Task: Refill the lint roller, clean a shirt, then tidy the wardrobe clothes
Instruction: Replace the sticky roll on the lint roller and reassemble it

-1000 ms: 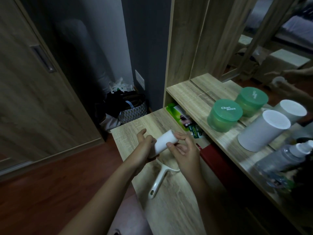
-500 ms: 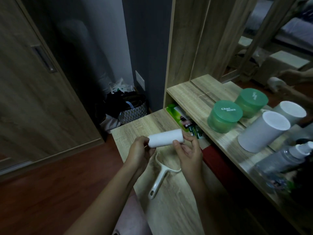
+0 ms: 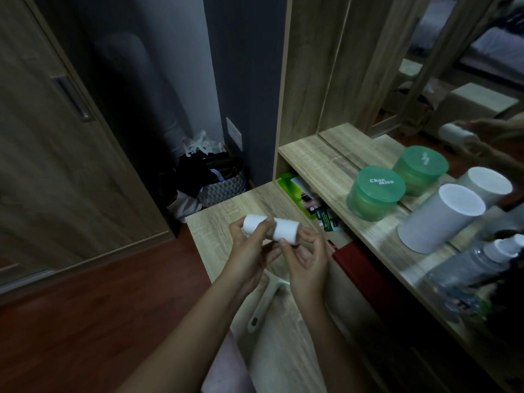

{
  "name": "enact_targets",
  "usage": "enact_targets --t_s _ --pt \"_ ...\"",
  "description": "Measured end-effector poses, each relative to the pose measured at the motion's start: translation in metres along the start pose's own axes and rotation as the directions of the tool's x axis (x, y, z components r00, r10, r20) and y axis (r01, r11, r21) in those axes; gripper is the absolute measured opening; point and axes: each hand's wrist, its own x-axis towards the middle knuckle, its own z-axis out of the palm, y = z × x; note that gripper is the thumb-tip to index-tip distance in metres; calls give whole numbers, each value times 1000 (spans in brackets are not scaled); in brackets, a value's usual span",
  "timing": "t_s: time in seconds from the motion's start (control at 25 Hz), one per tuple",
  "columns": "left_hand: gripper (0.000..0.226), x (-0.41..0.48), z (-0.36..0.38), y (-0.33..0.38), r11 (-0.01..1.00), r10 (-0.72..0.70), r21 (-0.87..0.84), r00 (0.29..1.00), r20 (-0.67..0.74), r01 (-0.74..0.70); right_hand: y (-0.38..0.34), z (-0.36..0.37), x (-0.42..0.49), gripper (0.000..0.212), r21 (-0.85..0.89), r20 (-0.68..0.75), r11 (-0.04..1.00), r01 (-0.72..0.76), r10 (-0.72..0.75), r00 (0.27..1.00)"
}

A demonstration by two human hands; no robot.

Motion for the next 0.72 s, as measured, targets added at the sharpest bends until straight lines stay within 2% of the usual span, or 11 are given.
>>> enact_targets --t_s 0.08,0.2,0.36,0.48,0.56,0.64,0.72 --pt "51 0 2 -3 998 -11 -63 1000 -28 9 5 2 -2 29 -71 46 996 57 -54 997" --pt "61 5 -2 -1 999 -9 -48 999 -53 6 13 -5 -4 21 -271 121 947 173 -145 982" --pt "81 8 -6 2 1000 -19 -13 998 -56 18 15 -6 -5 28 -344 170 931 123 -67 983" --pt "81 12 -10 1 1000 -1 -18 996 -85 0 16 -8 -3 22 -385 225 916 108 -21 974" --pt "80 14 -14 1 1000 -5 -26 996 -88 3 14 -10 -1 25 -397 264 914 87 23 964" --pt "75 16 -17 0 1000 -17 -21 996 -92 15 15 -15 1 30 -410 241 911 39 68 968" --pt "67 18 -18 -1 1000 -18 2 993 -115 18 22 -22 1 29 -513 62 855 -73 121 991"
